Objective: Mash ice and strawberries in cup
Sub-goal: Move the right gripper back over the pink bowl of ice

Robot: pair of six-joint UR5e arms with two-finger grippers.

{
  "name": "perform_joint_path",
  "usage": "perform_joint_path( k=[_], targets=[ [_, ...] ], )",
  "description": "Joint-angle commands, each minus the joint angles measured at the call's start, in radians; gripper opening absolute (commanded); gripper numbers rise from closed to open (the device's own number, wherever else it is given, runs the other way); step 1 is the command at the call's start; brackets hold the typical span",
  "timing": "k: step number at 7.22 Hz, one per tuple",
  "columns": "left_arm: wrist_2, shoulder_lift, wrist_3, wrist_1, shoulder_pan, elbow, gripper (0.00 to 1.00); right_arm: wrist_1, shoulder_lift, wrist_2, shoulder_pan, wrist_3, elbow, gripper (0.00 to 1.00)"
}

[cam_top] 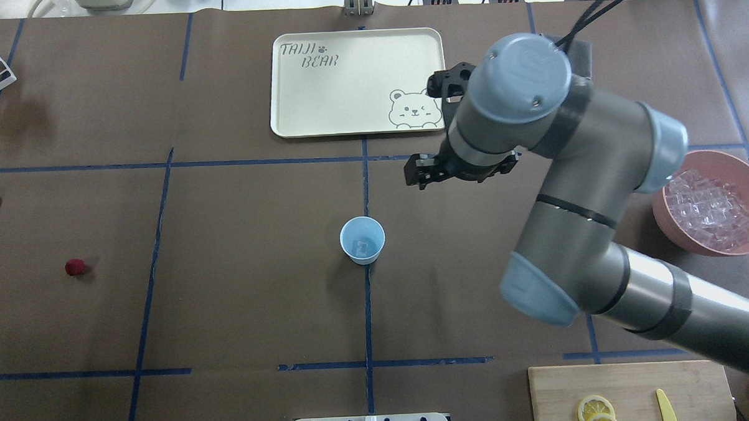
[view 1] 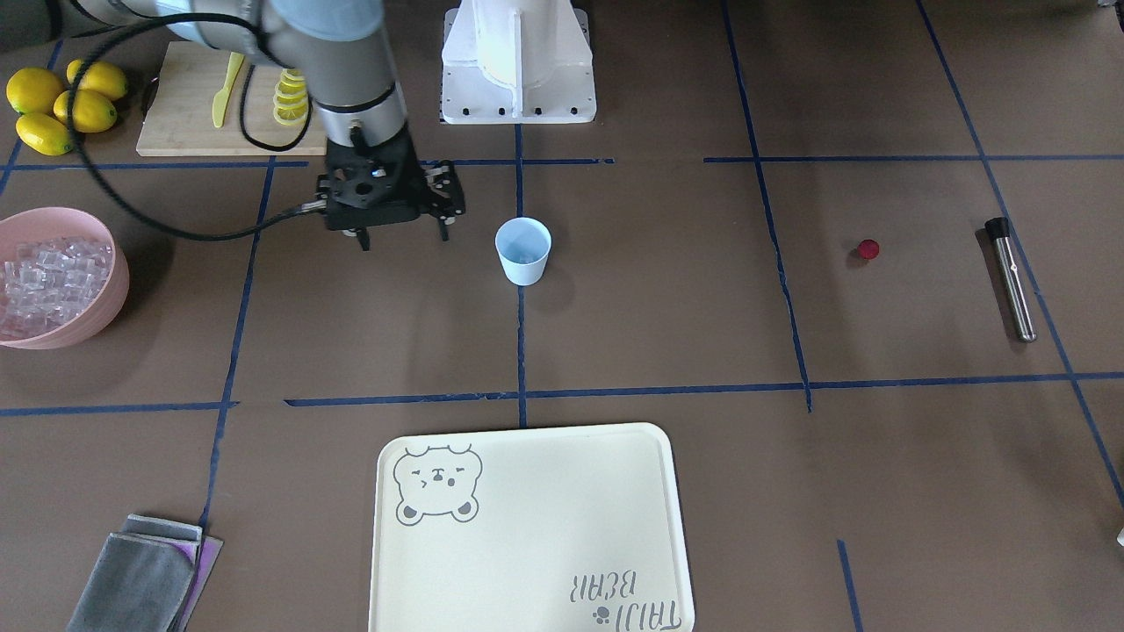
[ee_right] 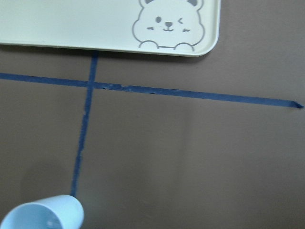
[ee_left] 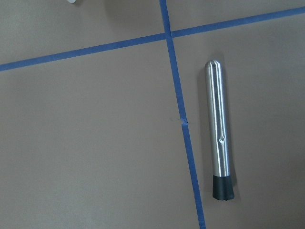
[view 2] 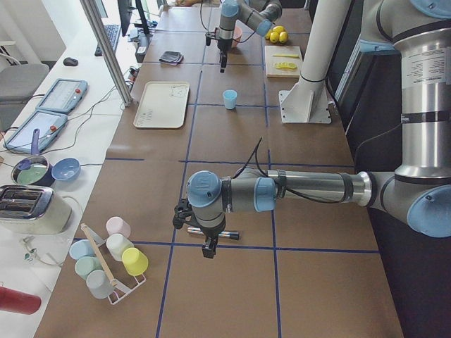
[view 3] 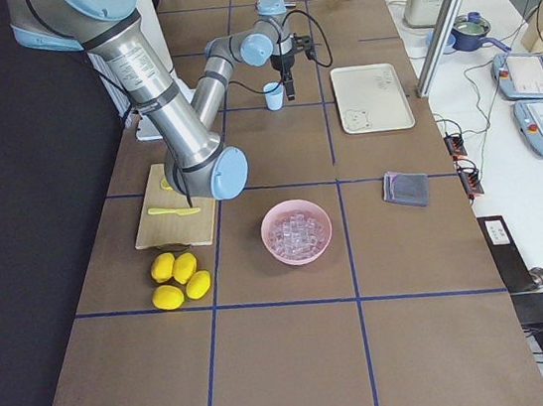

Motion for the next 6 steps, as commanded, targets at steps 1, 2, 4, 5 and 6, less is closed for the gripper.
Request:
perform_joint_path(
  k=[1, 2, 4, 5, 6],
  targets=[
    [0.0, 0.001, 0.0, 0.0, 0.001, -0.001, 1.0, 0.005, -0.226, 0.124, 0.176, -0.202, 0.094, 0.99],
    [0.0, 0.001, 0.0, 0.0, 0.001, -0.001, 1.0, 0.005, -0.303, 0.188, 0.26, -0.316, 0.103, 0.99],
    [0.0, 0.001, 0.0, 0.0, 0.001, -0.002, 1.0, 0.005, -0.462, 0.22, 0.364, -0.458, 0.139, 0.98],
    [0.0, 0.001, 0.002, 0.0, 0.001, -0.004, 1.0, 0.056, -0.53, 0.223, 0.378, -0.461, 0.137, 0.98],
    [0.0, 0.0, 0.002, -0.002, 0.001, -0.004, 1.0, 0.189, -0.621, 0.223, 0.378, -0.458, 0.119, 0.97]
  ],
)
